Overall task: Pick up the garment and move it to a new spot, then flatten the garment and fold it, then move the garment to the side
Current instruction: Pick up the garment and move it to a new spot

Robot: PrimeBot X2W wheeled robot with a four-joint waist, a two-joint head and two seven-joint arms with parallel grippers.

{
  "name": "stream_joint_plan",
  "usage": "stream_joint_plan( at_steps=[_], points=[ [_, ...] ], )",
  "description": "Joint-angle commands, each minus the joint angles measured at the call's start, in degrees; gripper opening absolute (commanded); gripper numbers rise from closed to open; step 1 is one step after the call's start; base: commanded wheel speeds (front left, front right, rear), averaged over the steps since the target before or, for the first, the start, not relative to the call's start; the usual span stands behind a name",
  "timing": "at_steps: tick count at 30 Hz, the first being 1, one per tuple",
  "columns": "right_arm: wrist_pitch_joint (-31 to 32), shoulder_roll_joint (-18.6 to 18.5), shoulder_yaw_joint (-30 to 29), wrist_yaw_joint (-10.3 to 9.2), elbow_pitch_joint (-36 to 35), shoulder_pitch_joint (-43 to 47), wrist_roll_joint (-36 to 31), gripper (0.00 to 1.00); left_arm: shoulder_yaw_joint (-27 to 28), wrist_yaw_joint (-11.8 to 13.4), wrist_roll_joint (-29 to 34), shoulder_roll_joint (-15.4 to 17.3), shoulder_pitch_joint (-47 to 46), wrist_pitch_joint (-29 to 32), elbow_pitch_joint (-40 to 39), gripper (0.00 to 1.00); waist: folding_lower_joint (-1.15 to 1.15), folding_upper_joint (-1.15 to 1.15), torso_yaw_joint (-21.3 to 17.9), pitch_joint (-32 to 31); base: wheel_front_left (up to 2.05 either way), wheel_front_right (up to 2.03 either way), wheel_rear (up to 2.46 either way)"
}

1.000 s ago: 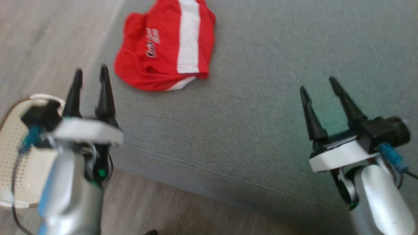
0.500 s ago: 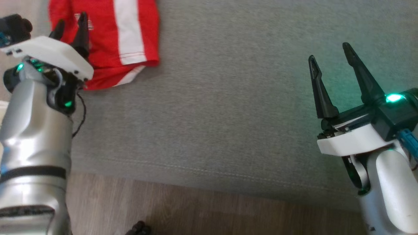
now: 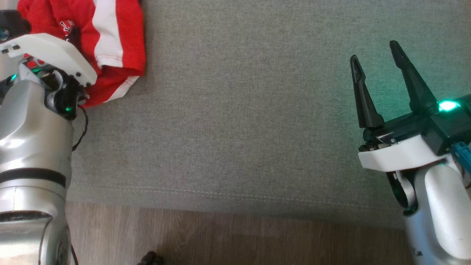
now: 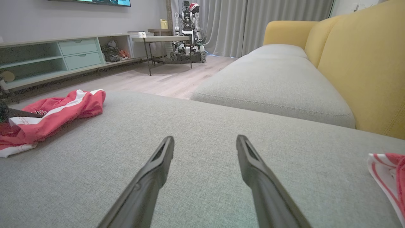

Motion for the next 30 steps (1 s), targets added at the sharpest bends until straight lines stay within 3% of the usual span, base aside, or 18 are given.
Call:
stream_joint_plan(
  at_steps=[1,9,14,23,30],
  points=[
    [-0.61,0.9,0.81,-0.01,-1.11,-0.04,-0.12,1.0,0.8,-0.5,-0.28,3.54,-1.05,-1.97,-0.67,0.0,-0.01,0.0,0.2,-0.88,0.0,0.0,0.0],
    [-2.18,2.48,1.25,-0.01,2.52,0.36,0.71,1.0,-0.52,-1.24,1.05,4.45,-1.1,-14.04,-2.81,0.0,-0.01,0.0,0.15,-7.3,0.0,0.0,0.0],
    [-2.97,3.51,1.56,-0.01,4.55,0.95,1.32,1.0,-1.19,-1.82,0.85,4.13,-0.28,-16.77,-6.96,0.0,-0.01,0.0,-0.41,-11.2,0.0,0.0,0.0],
    [-4.02,5.18,1.37,-0.01,7.45,1.82,2.88,1.0,-3.32,-2.24,-1.47,2.47,4.34,-17.58,-21.01,0.0,-0.01,0.0,-2.72,-15.77,0.0,0.0,0.0],
    [-4.27,5.6,1.22,-0.01,8.44,1.83,3.76,1.0,-6.74,-2.27,-3.61,-0.9,7.91,-14.41,-32.74,0.0,-0.01,0.0,-5.84,-16.94,0.0,0.0,0.0]
  ],
)
